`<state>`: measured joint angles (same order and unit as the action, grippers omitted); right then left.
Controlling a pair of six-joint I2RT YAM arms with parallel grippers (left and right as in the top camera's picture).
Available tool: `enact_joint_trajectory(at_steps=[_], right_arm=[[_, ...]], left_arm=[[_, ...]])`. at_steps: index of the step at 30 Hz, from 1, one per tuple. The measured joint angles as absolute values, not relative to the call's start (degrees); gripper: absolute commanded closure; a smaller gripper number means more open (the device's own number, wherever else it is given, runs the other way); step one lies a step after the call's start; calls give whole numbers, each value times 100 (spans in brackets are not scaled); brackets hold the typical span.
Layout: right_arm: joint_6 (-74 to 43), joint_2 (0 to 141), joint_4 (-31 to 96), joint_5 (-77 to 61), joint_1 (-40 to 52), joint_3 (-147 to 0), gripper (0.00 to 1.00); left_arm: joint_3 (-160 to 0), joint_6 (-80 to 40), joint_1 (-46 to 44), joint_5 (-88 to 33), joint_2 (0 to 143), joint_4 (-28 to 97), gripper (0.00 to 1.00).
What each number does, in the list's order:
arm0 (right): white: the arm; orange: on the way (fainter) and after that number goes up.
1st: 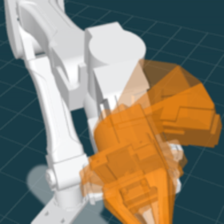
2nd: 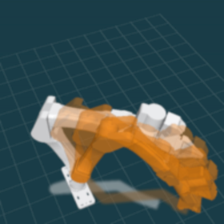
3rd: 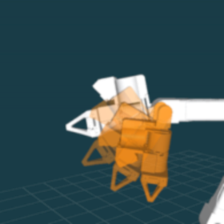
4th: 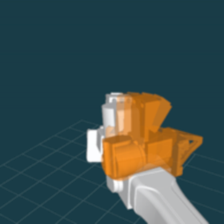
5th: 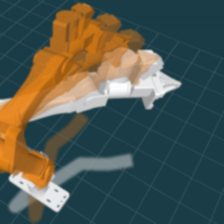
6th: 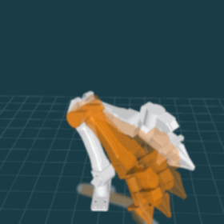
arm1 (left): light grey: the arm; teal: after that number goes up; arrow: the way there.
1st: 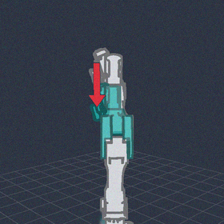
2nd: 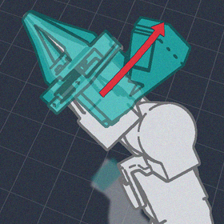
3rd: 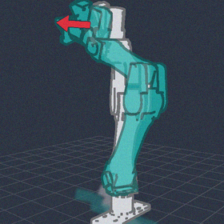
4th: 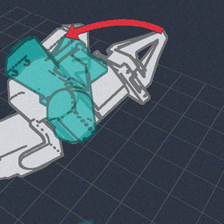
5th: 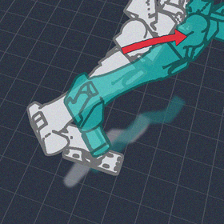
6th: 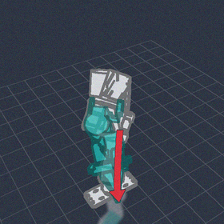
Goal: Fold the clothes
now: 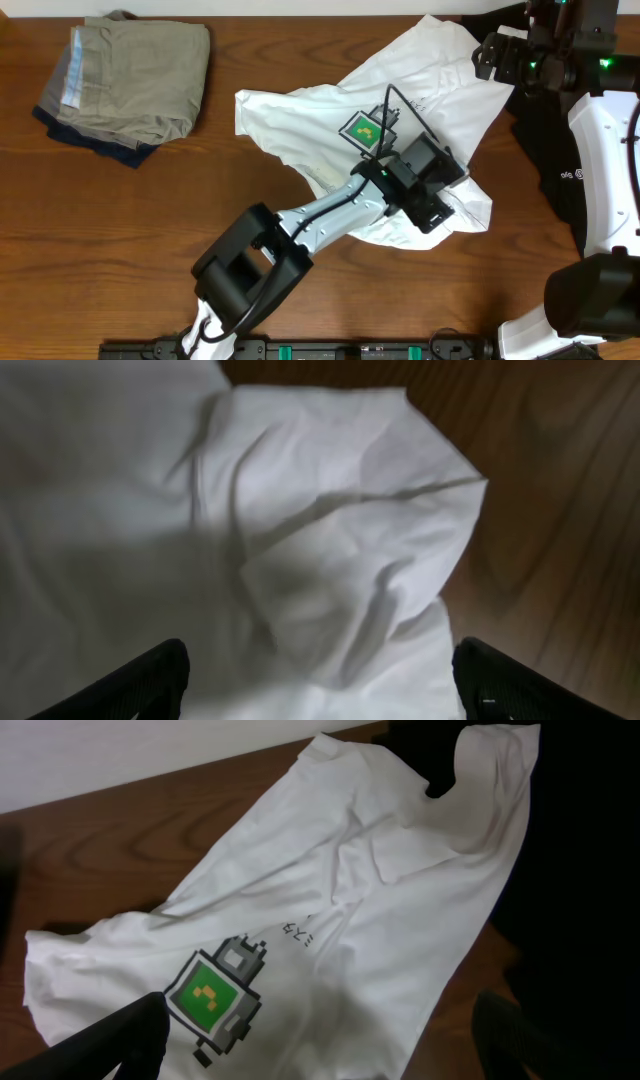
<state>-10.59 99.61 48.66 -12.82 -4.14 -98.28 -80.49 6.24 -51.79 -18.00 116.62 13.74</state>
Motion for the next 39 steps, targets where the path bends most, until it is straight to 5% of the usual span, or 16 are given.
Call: enact_joint_trajectory(at_steps=[5, 13, 20, 23, 33, 39], right_arm=[[-1059, 9963, 4882, -1275, -436, -9828, 8], [-1055, 9963, 4897, -1264, -436, -9828, 8], [-1041, 9963, 4987, -1260, -436, -9828, 8], [-1041, 9963, 4989, -1258, -436, -9828, 8], [-1037, 9963, 4989, -1232, -447, -9828, 11], [-1092, 9963, 5030, -1127, -558, -9824, 12]], left_arm=[[-8051, 620, -5196, -1708, 11793, 1057, 41], [-8051, 626, -5221, -1632, 12237, 617, 44], [-8051, 611, -5231, -1627, 12357, 582, 64], [-8051, 617, -5236, -1656, 12357, 694, 94], [-8038, 633, -5011, -1627, 11896, 1673, 94], [-8047, 626, -4185, -1603, 9950, 2869, 94]])
